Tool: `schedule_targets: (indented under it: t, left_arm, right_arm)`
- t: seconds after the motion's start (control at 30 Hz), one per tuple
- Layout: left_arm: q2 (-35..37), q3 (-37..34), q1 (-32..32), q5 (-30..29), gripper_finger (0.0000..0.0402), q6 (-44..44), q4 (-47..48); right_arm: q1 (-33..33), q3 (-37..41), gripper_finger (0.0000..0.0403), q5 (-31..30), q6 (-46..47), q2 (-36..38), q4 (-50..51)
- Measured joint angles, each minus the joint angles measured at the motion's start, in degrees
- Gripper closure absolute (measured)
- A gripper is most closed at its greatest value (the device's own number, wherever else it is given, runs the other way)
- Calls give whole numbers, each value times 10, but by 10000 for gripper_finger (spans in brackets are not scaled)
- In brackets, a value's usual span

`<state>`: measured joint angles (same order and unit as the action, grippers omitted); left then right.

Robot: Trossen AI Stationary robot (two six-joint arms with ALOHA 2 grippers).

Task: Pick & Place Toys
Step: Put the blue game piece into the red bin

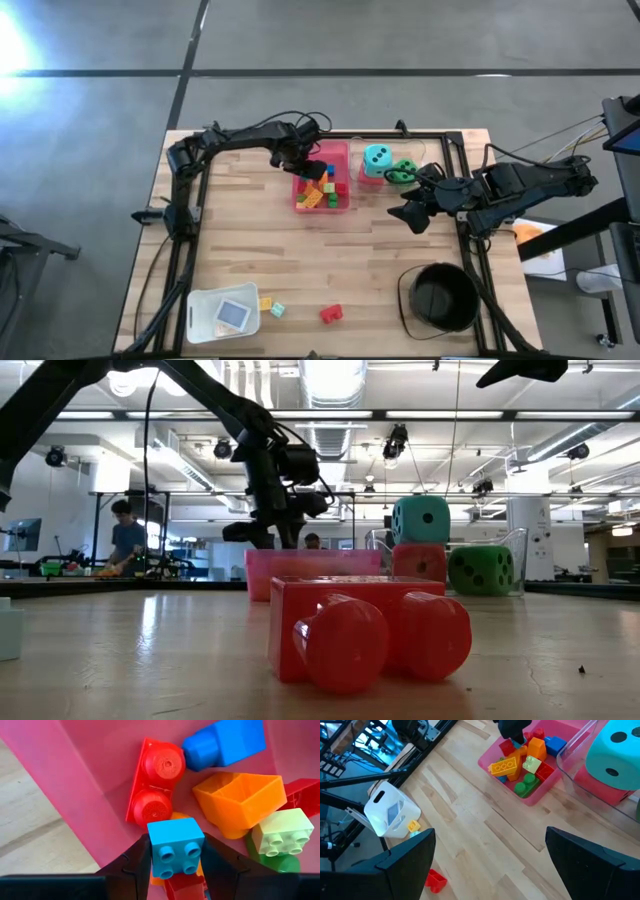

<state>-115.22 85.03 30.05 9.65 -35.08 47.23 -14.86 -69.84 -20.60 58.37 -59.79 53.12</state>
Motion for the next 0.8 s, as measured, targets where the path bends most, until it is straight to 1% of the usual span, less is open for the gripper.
schedule_targets:
  t: [0.13,0.3,0.37,0.5,0.63,0.73,0.8]
  left_arm:
    - [0,1,-1,4,249,-4,0]
    - [0,1,-2,19,245,-9,-2]
    - [0,3,-2,24,244,-24,-2]
    - [0,10,-2,52,243,-44,-2]
    - [3,15,-4,56,240,-51,-2]
    - [8,16,-6,56,223,-73,-4]
    - [9,17,-6,59,200,-79,-4]
  right_arm:
    - [0,0,33,0,0,0,0]
    - [0,0,33,0,0,0,0]
    - [0,0,33,0,1,0,0]
    - [0,0,33,0,1,0,0]
    - [0,0,33,0,-1,0,0]
    - [0,0,33,0,-1,0,0]
    - [0,0,33,0,-1,0,0]
